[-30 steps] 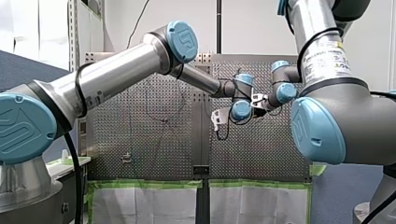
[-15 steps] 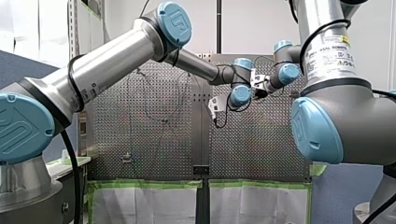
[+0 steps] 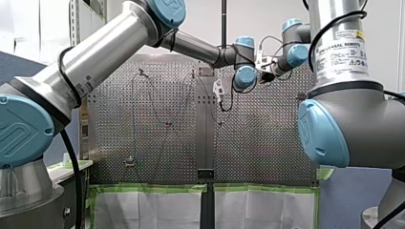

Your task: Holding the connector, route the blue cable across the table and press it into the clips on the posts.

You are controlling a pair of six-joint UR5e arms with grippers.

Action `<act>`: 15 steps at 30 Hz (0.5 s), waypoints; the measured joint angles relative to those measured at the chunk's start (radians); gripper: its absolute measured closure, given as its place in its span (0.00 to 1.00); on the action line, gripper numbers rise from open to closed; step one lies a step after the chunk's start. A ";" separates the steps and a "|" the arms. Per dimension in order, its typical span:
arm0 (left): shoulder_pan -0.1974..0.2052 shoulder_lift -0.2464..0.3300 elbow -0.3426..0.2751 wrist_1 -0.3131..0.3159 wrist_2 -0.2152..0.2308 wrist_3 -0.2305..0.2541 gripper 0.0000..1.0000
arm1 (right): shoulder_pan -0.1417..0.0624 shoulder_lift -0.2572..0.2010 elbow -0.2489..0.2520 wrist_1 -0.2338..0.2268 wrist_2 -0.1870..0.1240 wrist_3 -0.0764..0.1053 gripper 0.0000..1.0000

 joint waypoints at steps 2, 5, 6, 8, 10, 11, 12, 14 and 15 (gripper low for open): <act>0.000 0.017 0.000 0.001 0.000 0.002 0.98 | 0.000 -0.013 -0.001 0.002 0.000 0.001 1.00; 0.000 0.035 0.001 0.010 0.001 0.006 0.98 | 0.000 -0.023 -0.001 0.003 0.000 0.002 1.00; -0.001 0.038 0.001 0.015 0.001 0.008 0.98 | 0.000 -0.025 -0.002 0.004 0.000 0.002 1.00; 0.000 0.042 0.001 0.029 0.006 0.013 0.98 | 0.000 -0.027 -0.002 0.004 0.000 0.002 1.00; 0.001 0.043 0.001 0.042 0.019 0.016 0.98 | 0.000 -0.028 -0.002 0.004 0.000 0.003 1.00; 0.003 0.043 0.000 0.046 0.025 0.017 0.98 | 0.000 -0.028 -0.002 0.004 0.000 0.003 1.00; 0.004 0.043 -0.002 0.050 0.033 0.017 0.98 | 0.000 -0.028 -0.003 0.004 0.000 0.003 1.00; 0.008 0.043 -0.008 0.060 0.050 0.017 0.98 | -0.002 -0.028 -0.003 0.003 -0.003 0.003 1.00; 0.010 0.043 -0.011 0.065 0.058 0.018 0.98 | -0.004 -0.027 -0.004 0.002 -0.006 0.004 1.00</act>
